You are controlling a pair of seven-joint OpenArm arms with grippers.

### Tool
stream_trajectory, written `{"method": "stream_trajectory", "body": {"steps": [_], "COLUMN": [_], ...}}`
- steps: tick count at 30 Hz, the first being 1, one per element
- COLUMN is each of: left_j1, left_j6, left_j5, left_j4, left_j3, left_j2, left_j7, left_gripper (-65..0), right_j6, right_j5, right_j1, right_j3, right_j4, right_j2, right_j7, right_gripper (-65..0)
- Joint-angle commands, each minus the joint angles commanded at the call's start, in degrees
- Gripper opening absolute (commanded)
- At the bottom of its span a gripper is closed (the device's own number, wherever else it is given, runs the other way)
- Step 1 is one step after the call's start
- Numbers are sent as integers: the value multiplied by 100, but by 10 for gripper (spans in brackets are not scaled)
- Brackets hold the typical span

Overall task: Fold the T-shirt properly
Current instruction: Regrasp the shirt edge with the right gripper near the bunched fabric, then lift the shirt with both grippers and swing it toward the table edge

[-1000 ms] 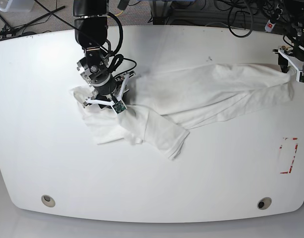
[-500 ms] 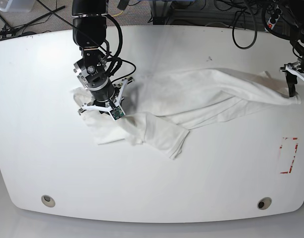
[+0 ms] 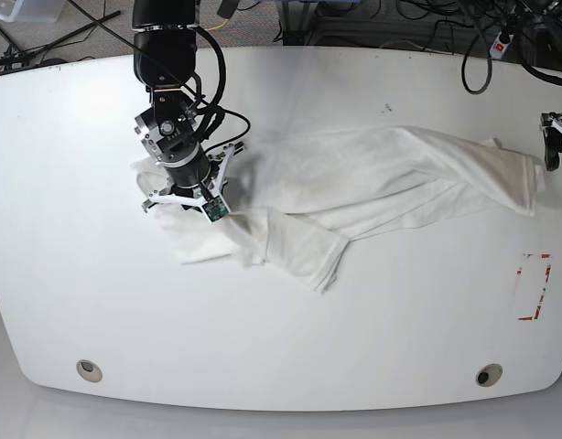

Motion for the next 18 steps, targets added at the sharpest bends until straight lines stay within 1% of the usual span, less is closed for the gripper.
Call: {"method": "stream_trajectory", "body": {"steps": [3, 7, 11, 18], "left_j1": [-343, -853, -1459, -2084], "left_j6": [0, 136, 136, 145], "left_j5": [-44, 316, 598, 967], "left_j4": [-387, -1055, -1855, -2752], "left_j3": [-26, -26, -26, -26], "left_j2": [-53, -53, -70, -70], "left_j7": [0, 0, -9, -26], "left_gripper": [-89, -89, -89, -90], "right_j6": [0, 0, 0, 0], "right_j5": [9, 18, 18, 26], "right_j1": [0, 9, 9, 9], "right_j3": [0, 0, 0, 0], "right_j4": [0, -26, -35, -35], "right_j2": [0, 0, 0, 0], "right_j7": [0, 0, 0, 0], "right_gripper": [-650, -650, -650, -650]}}
